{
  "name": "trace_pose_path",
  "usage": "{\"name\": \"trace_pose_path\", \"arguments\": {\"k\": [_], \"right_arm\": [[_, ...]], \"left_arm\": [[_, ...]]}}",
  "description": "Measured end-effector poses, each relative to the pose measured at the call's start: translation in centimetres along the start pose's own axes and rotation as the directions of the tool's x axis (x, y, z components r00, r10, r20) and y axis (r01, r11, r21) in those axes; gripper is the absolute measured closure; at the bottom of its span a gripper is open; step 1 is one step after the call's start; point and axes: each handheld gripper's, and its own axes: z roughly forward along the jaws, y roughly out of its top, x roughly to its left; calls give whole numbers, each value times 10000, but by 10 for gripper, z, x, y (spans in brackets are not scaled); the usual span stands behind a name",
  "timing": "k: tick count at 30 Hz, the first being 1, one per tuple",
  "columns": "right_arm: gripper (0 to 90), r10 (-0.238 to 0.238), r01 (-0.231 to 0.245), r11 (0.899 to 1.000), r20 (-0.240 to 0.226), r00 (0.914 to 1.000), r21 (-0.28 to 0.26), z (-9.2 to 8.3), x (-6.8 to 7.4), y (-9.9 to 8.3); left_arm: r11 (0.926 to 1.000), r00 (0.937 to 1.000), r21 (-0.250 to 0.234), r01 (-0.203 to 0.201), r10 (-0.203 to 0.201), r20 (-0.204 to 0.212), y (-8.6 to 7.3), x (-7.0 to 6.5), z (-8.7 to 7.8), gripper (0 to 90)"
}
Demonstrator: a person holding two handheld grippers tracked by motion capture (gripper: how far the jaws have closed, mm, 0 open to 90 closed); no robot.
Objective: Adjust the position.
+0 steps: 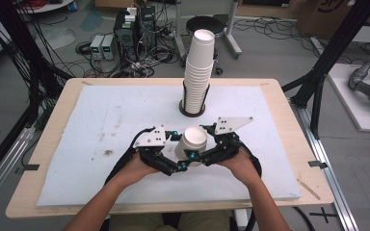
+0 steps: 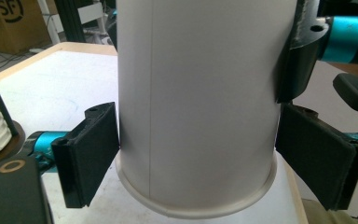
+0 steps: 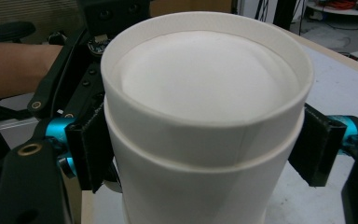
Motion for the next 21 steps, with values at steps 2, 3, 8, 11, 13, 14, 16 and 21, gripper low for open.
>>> {"name": "trace_pose_path", "arguments": {"k": [2, 3, 8, 11, 13, 14, 16, 21], "right_arm": [[206, -17, 17, 10000, 15, 10000, -30, 0, 0, 0], [206, 3, -3, 10000, 4, 10000, -33, 0, 0, 0], [212, -62, 63, 10000, 93, 9999, -76, 0, -1, -1], [217, 1, 0, 10000, 37, 10000, -82, 0, 0, -1], [219, 26, -25, 10000, 42, 10000, -79, 0, 0, -1], [222, -16, 17, 9999, 62, 10000, -134, 0, -1, -1], [224, 57, -56, 9998, 51, 10000, -173, 0, -1, -1], [225, 187, -186, 9995, 53, 9998, -255, -1, -2, -2]], "left_arm": [[10000, 10000, -14, 31, -31, 26, 0, 0, 1, 133], [10000, 10000, 0, -4, 4, 24, 0, 0, 1, 132], [10000, 10000, 0, -31, 31, -21, 1, 0, 5, 126], [10000, 10000, 57, -79, 79, -56, 2, -1, 8, 122], [10000, 10000, 68, -72, 72, -63, 3, -1, 8, 120], [9999, 9999, 59, -92, 93, -104, 3, -2, 9, 118], [9999, 9999, 102, -118, 120, -109, 3, -1, 10, 117], [9999, 9998, 110, -63, 65, -181, 3, -2, 12, 116]]}}
